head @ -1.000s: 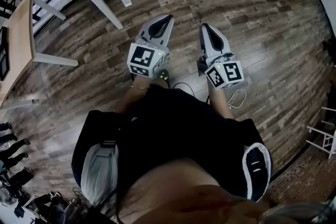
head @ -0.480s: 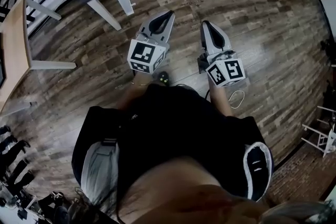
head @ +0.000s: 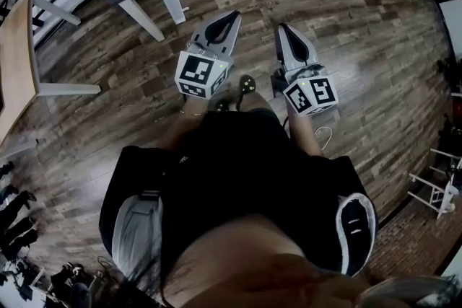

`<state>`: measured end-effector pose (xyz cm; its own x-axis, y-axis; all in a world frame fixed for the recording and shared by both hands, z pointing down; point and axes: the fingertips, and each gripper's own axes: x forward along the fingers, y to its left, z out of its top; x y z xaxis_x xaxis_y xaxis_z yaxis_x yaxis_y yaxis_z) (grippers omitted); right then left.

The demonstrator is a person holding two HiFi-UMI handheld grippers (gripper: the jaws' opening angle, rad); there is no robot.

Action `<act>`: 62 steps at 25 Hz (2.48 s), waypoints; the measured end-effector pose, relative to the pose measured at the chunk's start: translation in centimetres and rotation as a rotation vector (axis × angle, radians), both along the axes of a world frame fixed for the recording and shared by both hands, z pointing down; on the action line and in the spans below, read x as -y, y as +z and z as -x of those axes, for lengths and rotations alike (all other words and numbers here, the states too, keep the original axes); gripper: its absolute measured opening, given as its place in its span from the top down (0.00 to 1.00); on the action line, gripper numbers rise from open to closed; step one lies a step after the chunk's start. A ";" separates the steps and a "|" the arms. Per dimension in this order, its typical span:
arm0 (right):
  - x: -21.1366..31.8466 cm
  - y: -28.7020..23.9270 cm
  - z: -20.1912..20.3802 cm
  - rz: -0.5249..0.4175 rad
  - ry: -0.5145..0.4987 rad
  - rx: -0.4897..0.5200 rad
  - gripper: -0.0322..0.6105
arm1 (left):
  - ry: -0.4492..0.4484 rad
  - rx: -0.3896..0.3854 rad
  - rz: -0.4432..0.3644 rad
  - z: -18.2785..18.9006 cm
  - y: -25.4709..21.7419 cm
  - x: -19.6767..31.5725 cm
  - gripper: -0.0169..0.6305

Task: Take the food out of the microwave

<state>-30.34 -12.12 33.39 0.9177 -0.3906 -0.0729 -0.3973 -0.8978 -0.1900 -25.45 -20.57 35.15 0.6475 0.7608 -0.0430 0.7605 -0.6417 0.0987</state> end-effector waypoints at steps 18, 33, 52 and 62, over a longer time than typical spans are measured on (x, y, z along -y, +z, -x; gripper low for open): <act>-1.9 0.2 -7.2 -0.044 -0.133 0.006 0.95 | -0.113 0.009 -0.045 -5.6 -0.4 -1.6 0.96; -6.8 -1.0 -12.9 -0.078 -0.231 -0.042 0.95 | -0.175 -0.009 -0.088 -10.9 -1.5 -7.1 0.96; -7.8 -0.6 -16.2 -0.115 -0.412 -0.042 0.95 | -0.343 -0.034 -0.135 -13.2 -2.0 -8.2 0.96; -6.9 0.5 -17.1 -0.131 -0.483 -0.015 0.95 | -0.414 -0.028 -0.158 -13.3 -1.4 -7.1 0.96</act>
<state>-13.21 -5.26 33.90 0.6328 -0.7572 -0.1620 -0.7653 -0.5796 -0.2801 -12.20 -13.50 33.72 0.8993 0.4361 0.0311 0.4371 -0.8984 -0.0426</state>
